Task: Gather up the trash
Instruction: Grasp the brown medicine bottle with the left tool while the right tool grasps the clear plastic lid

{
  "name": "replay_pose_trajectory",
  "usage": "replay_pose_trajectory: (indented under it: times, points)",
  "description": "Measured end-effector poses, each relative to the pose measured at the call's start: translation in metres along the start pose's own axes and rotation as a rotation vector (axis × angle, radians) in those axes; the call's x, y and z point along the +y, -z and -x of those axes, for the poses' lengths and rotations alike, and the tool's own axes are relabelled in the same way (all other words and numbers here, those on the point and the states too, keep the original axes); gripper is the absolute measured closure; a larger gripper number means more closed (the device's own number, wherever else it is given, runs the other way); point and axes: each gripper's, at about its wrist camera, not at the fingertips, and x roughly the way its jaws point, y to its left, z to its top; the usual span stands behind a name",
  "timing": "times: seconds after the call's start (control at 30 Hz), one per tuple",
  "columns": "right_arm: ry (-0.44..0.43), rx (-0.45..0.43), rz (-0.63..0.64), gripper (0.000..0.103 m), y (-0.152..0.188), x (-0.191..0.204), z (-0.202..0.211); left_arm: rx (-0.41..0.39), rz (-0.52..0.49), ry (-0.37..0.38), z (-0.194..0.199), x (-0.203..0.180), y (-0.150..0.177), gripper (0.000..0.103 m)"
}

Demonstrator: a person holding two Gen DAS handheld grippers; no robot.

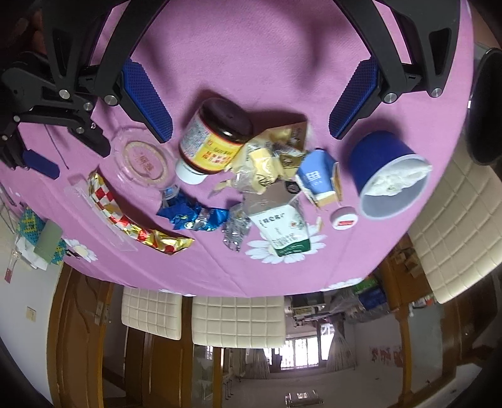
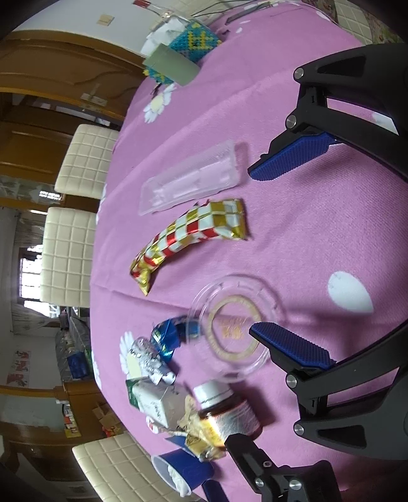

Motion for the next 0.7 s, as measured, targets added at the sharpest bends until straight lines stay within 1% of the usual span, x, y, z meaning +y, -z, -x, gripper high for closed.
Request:
replay_pose_trajectory:
  times: [0.1,0.2,0.3,0.37,0.4,0.43,0.47,0.5,0.6,0.7]
  points:
    - [-0.011,-0.004,-0.020,0.012,-0.001,-0.005,-0.001,-0.003,0.000,0.047,-0.002,-0.008,-0.003,0.006]
    - [0.014,-0.009,-0.027,0.012,-0.002,-0.007,-0.002,0.036,-0.009,0.067,-0.012,-0.017,-0.004,0.006]
    - [-0.009,0.012,-0.047,0.012,-0.002,-0.012,-0.006,0.076,0.005,0.086,-0.022,-0.016,-0.006,0.006]
    - [-0.009,0.017,-0.043,0.012,-0.003,-0.011,-0.008,0.094,0.022,0.111,-0.028,-0.013,-0.008,0.007]
    - [-0.006,0.019,-0.037,0.012,-0.003,-0.010,-0.009,0.105,0.025,0.117,-0.030,-0.012,-0.008,0.014]
    - [-0.009,0.021,-0.032,0.012,-0.004,-0.008,-0.010,0.119,0.027,0.119,-0.033,-0.012,-0.008,0.032]
    - [-0.007,0.022,-0.024,0.012,-0.004,-0.006,-0.011,0.149,0.030,0.126,-0.039,-0.011,-0.007,0.042]
    - [-0.005,0.022,-0.017,0.012,-0.004,-0.005,-0.011,0.171,0.033,0.135,-0.043,-0.011,-0.006,0.048]
    - [-0.013,0.028,0.012,0.011,-0.005,0.004,-0.012,0.153,0.034,0.139,-0.039,-0.009,-0.005,0.049]
    - [-0.046,0.023,0.038,0.008,-0.006,0.013,-0.010,0.127,0.043,0.109,-0.033,-0.003,-0.004,0.049]
